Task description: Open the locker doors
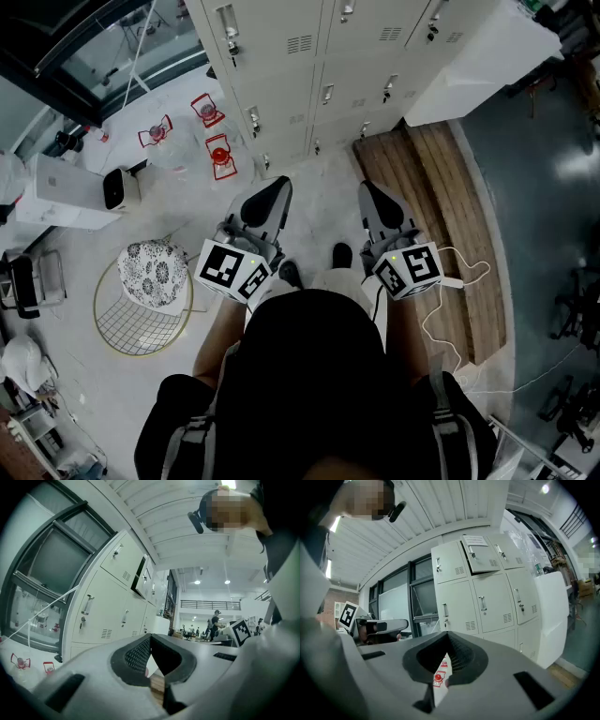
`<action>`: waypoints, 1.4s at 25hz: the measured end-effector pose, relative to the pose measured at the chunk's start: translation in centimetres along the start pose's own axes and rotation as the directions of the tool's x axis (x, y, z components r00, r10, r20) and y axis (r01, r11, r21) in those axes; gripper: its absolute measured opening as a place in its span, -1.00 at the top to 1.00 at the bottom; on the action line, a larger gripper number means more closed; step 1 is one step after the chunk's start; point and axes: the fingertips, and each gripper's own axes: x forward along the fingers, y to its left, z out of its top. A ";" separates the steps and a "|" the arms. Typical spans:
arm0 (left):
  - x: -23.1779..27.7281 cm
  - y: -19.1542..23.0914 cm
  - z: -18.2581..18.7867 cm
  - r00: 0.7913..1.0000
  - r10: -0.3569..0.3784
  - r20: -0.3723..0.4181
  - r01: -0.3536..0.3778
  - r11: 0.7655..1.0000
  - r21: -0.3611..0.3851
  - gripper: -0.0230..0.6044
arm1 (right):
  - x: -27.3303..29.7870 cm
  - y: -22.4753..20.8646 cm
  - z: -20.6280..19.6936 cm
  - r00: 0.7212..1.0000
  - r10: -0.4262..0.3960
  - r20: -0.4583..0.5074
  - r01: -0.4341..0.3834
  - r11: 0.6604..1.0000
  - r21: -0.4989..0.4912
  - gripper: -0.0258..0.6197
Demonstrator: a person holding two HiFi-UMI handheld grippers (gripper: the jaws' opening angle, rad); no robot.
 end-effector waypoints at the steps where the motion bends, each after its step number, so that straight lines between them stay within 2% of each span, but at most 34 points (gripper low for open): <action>1: -0.2 0.1 0.0 1.000 -0.005 -0.004 0.005 1.000 0.002 0.87 | 0.0 0.2 -0.1 1.000 0.000 0.001 0.000 1.000 0.000 0.91; 16: -2.5 1.2 0.7 1.000 -0.008 0.004 0.008 1.000 0.007 0.87 | 0.6 3.2 0.0 1.000 0.012 0.015 -0.011 0.999 -0.033 0.91; 19: -3.3 1.9 0.7 1.000 0.002 -0.001 -0.002 1.000 0.006 0.87 | 1.2 4.6 0.4 0.999 0.036 0.028 -0.035 0.998 -0.044 0.91; 28: -4.7 5.0 1.1 0.997 0.080 0.015 -0.080 0.997 -0.018 0.87 | 5.8 6.8 0.3 0.996 0.087 -0.016 -0.088 0.994 -0.061 0.91; 35: -4.5 8.8 2.4 0.978 0.207 0.041 -0.207 0.978 0.015 0.87 | 12.7 7.2 1.2 0.977 0.208 -0.040 -0.210 0.975 -0.074 0.91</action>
